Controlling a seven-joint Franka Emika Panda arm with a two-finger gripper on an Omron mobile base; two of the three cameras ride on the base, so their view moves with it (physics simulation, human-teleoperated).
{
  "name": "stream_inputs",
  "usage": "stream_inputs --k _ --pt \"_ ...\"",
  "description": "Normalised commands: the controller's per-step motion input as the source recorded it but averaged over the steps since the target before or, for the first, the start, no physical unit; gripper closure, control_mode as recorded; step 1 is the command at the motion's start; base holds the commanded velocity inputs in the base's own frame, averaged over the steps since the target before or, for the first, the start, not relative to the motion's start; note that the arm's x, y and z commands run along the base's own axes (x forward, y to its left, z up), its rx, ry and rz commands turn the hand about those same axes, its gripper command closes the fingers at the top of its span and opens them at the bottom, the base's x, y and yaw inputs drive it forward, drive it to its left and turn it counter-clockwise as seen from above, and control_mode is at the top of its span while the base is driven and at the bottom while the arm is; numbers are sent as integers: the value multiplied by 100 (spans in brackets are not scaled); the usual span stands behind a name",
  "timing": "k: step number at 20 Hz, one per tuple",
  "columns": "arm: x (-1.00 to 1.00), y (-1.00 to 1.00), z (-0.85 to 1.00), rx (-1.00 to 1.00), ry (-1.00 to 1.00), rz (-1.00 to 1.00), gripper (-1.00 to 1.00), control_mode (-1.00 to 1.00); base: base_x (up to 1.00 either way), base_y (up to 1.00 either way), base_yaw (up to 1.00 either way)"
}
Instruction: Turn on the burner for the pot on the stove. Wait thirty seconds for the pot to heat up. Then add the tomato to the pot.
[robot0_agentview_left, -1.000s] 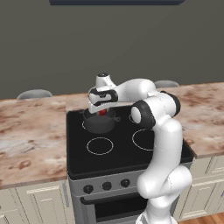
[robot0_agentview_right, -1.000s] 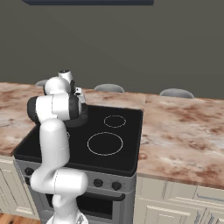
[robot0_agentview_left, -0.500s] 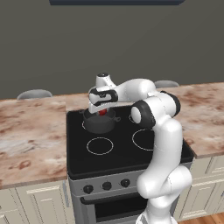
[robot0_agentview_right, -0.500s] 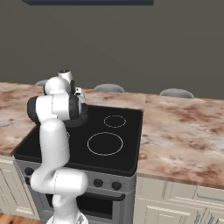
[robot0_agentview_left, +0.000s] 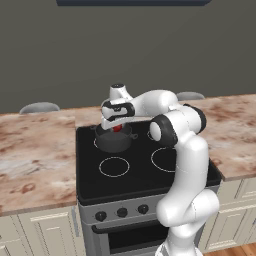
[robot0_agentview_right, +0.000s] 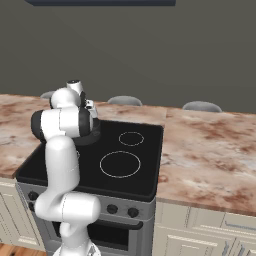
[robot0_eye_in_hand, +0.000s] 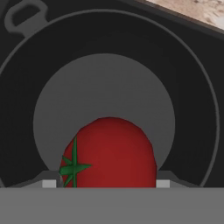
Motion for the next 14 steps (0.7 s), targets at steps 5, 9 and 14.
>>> stream_inputs --k 5,9,14 --pt "11 0 0 0 0 0 100 -100 0 0 0" --pt "28 0 -1 0 0 0 100 -100 0 0 0" --pt "25 0 -15 0 0 0 100 -100 0 0 0"
